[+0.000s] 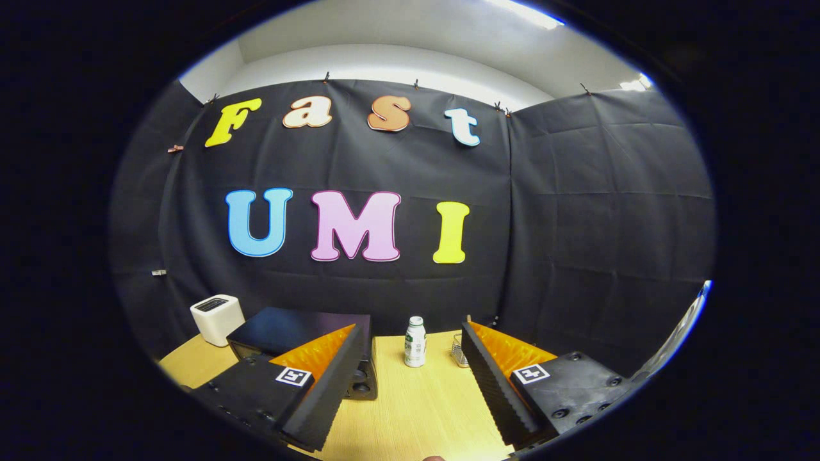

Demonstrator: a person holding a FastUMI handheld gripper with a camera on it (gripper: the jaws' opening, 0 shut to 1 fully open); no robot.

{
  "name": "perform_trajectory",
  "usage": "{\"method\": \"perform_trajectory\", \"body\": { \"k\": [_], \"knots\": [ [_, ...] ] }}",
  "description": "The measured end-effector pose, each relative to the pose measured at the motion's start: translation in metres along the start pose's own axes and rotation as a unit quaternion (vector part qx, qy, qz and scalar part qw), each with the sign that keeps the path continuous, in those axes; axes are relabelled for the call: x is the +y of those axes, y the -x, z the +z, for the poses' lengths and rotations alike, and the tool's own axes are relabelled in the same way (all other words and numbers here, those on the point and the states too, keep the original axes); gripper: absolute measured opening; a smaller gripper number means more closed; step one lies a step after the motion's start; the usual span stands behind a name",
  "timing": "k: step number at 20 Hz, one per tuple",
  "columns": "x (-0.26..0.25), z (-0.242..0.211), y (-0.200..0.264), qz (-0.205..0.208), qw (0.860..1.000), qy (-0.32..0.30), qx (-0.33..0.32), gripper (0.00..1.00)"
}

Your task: Open the toaster oven, put the food inside, and close the toaster oven door.

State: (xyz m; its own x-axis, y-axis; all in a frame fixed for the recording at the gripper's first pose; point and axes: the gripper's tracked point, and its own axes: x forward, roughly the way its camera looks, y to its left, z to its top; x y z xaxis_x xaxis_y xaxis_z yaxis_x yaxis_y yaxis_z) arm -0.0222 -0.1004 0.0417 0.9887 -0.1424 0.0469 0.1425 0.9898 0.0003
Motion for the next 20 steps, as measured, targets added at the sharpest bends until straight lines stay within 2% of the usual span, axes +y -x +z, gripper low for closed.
{"method": "perform_trajectory", "body": {
  "k": [7,20],
  "knots": [
    [0.013,0.011,-0.004,0.010,1.000,-0.006,-0.011,0.98],
    [0.048,0.004,-0.014,0.053,0.999,0.001,0.011,0.98]
  ]
}}
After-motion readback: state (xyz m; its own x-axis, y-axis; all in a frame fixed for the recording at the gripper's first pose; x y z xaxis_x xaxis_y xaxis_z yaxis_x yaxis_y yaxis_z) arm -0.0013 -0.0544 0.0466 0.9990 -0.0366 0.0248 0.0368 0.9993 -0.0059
